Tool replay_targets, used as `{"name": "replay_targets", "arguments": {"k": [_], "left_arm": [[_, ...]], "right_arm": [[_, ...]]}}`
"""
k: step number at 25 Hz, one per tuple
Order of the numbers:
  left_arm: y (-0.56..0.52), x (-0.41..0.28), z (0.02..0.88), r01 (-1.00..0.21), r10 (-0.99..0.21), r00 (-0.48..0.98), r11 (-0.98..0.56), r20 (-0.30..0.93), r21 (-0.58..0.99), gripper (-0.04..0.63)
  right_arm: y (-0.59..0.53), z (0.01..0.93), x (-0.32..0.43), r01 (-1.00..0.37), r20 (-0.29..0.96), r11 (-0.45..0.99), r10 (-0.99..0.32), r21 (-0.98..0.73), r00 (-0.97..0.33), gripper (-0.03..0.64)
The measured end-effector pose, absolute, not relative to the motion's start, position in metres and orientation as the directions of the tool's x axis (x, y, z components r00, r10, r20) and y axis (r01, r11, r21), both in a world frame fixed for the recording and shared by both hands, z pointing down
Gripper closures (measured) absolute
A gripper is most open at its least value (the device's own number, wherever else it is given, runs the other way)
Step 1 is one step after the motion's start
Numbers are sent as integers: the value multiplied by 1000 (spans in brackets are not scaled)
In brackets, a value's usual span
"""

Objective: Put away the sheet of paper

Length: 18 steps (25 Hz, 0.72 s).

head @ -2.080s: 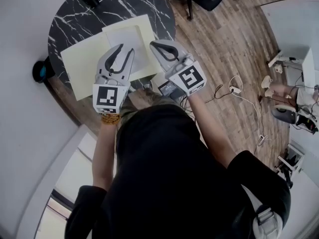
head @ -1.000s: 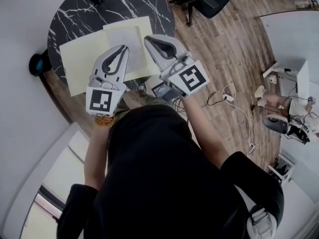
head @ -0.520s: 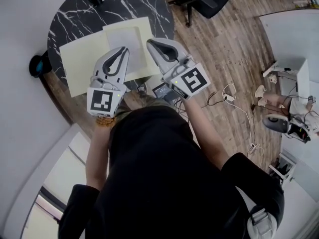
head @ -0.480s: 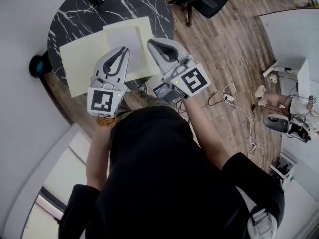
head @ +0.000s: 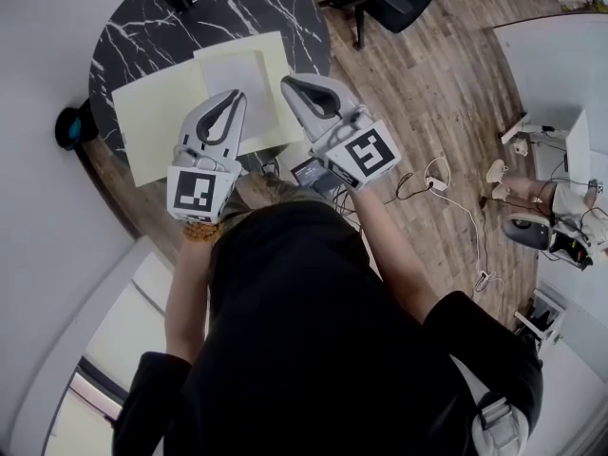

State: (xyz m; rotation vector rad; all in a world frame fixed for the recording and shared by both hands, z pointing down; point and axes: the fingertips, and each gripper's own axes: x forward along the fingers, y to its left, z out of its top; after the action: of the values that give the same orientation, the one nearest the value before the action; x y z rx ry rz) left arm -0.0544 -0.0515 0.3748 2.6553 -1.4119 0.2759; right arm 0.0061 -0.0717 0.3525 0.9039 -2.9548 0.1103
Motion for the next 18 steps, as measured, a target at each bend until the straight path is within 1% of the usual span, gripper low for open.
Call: {"name": "replay_targets", "arguments": {"k": [18], "left_arm": [[-51,-62,381,-838,-811,536,-545,235,31,565]], "right_arm": [[-72,359,-3,-543,87,837,-538,-63,-839,618]]}}
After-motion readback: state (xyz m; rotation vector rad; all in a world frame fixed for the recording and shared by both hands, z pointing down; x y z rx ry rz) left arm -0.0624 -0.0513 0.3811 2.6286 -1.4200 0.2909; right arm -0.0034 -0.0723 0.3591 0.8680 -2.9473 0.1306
